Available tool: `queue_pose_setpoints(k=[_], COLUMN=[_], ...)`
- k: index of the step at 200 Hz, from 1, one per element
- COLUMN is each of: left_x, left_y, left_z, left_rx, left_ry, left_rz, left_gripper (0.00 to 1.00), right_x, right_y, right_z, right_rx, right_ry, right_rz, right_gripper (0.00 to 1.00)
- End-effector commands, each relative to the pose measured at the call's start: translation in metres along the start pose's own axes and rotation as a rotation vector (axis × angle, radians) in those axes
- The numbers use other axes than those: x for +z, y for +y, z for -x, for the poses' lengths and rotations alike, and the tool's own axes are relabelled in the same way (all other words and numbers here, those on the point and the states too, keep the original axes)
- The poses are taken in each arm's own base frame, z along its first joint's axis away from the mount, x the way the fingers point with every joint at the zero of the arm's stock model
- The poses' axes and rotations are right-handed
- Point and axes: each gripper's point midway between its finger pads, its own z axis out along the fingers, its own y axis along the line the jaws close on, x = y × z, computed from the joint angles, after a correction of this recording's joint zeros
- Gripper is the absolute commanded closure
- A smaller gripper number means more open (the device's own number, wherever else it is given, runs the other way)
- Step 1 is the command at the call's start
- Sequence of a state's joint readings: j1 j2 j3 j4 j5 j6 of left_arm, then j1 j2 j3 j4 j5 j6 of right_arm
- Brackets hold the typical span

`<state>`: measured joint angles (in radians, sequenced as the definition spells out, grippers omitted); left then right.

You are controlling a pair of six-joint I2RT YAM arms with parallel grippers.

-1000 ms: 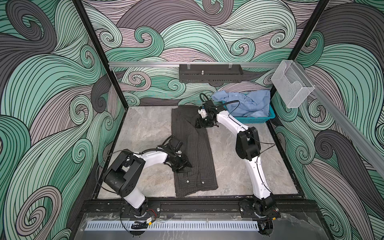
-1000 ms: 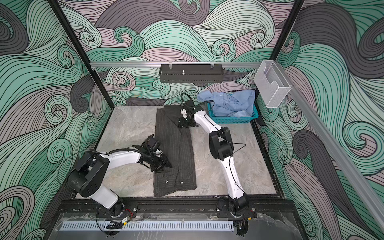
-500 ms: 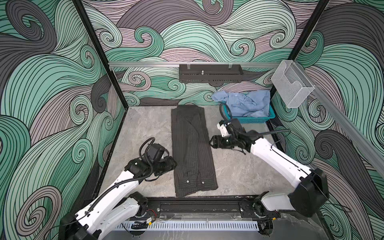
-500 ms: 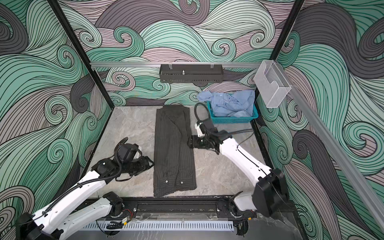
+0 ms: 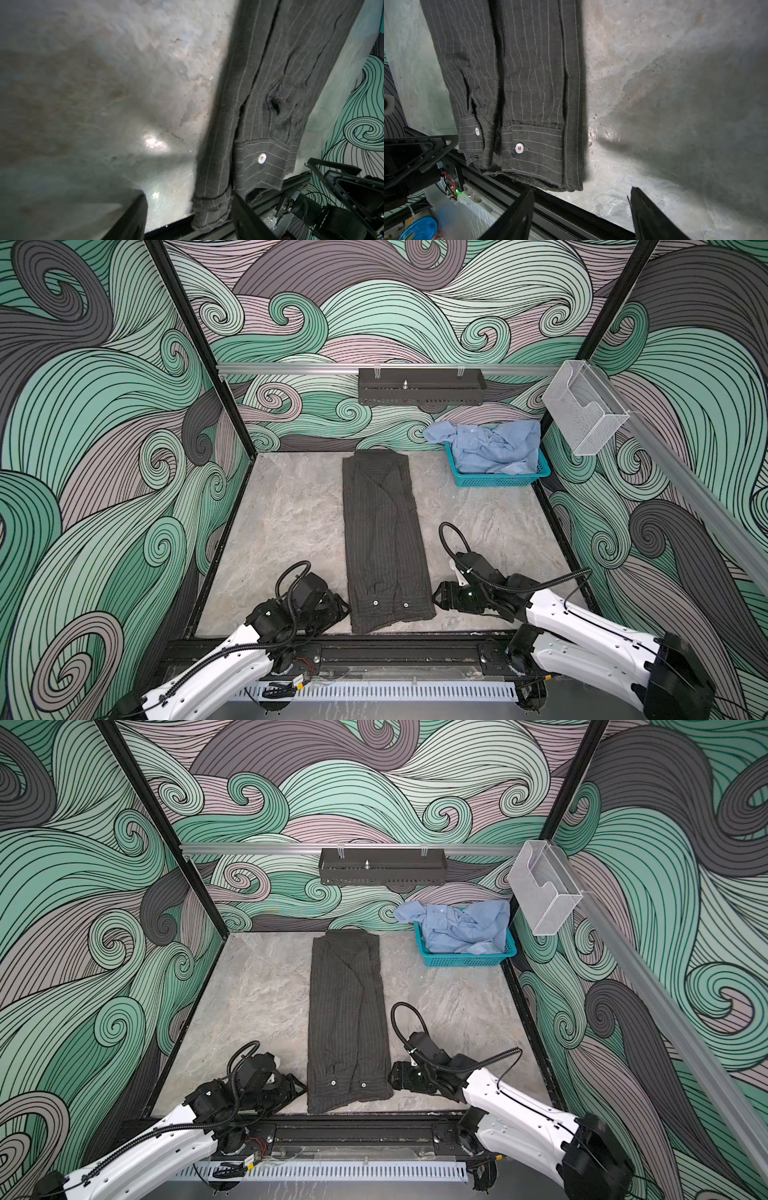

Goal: Fold and stack the long sleeve shirts
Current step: 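Grasp the strip's cuff end nearest the robot with both grippers, then fold the held cuff end over the strip toward the basket with both grippers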

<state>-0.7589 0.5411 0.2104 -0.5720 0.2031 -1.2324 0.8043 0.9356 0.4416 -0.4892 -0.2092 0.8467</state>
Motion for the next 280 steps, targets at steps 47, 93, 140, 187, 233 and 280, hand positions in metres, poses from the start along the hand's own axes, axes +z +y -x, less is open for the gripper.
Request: queue_pose_setpoints(k=[47, 93, 140, 187, 233, 280], left_x=[0.034, 0.042, 0.05, 0.056, 0.058, 0.044], left_y=[0.014, 0.014, 0.012, 0.001, -0.013, -0.023], left_z=[-0.013, -0.015, -0.016, -0.015, -0.015, -0.024], left_rx=[-0.09, -0.11, -0.122, -0.092, -0.028, 0.089], left_ry=[0.019, 0.006, 0.016, 0.024, 0.041, 0.092], left_rz=[0.056, 0.045, 0.052, 0.065, 0.059, 0.08], left_gripper=[0.33, 0.31, 0.34, 0.49, 0.79, 1.0], right_x=[0.025, 0.043, 0.054, 0.062, 0.065, 0.059], right_y=[0.013, 0.015, 0.018, 0.029, 0.045, 0.064], right_z=[-0.012, -0.023, -0.026, -0.027, -0.033, -0.053], right_rx=[0.101, 0.113, 0.118, 0.093, 0.044, -0.008], right_ry=[0.016, 0.051, 0.066, 0.096, 0.144, 0.2], right_rz=[0.089, 0.085, 0.09, 0.108, 0.108, 0.11], right_gripper=[0.25, 0.25, 0.27, 0.39, 0.76, 0.99])
